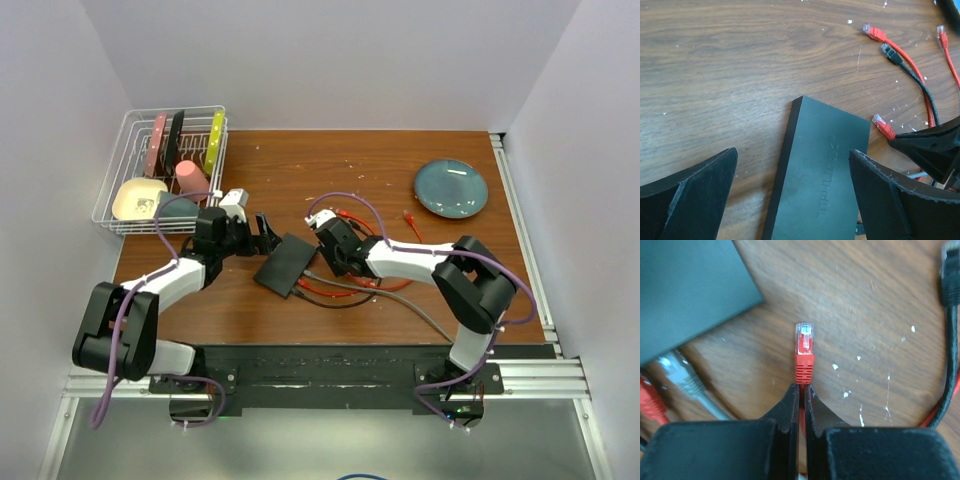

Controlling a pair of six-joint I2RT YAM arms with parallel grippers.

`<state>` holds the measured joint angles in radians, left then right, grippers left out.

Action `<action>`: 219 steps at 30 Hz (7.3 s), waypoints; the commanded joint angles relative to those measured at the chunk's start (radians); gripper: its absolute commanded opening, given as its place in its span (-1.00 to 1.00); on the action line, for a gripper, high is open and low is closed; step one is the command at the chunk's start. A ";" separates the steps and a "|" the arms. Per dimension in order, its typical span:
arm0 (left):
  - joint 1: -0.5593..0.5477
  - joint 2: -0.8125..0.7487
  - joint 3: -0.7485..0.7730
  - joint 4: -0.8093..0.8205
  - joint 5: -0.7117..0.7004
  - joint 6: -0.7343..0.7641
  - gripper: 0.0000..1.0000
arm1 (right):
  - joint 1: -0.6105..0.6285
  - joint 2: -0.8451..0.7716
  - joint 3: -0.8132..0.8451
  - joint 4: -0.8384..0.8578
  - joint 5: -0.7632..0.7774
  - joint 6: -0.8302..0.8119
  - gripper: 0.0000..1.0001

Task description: Insert the plug into the switch port

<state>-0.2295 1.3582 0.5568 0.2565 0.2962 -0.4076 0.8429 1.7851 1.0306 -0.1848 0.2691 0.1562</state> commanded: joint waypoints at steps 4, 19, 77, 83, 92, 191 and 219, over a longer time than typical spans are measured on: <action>0.009 0.062 -0.018 0.147 0.058 -0.019 0.97 | -0.001 0.013 0.039 0.018 -0.070 0.000 -1.00; 0.009 0.188 -0.021 0.201 0.100 -0.045 0.92 | 0.182 0.060 0.089 -0.051 -0.079 0.045 -1.00; 0.007 0.275 0.011 0.216 0.155 -0.019 0.44 | 0.225 0.010 0.049 0.097 0.016 0.131 -1.00; 0.009 0.269 0.011 0.214 0.161 -0.022 0.43 | 0.231 0.033 0.052 0.117 0.019 0.140 -1.00; 0.009 0.263 0.008 0.225 0.184 -0.013 0.43 | 0.232 0.033 0.052 0.127 0.085 0.129 -1.00; 0.007 0.294 0.012 0.224 0.333 0.020 0.21 | 0.280 0.111 0.149 0.240 0.177 0.014 -1.00; 0.007 0.335 0.025 0.185 0.373 0.035 -0.37 | 0.282 0.149 0.258 0.272 0.180 0.016 -1.00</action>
<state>-0.1917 1.6726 0.5797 0.5049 0.5095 -0.3550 1.1255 1.9293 1.1755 -0.1310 0.4351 0.1574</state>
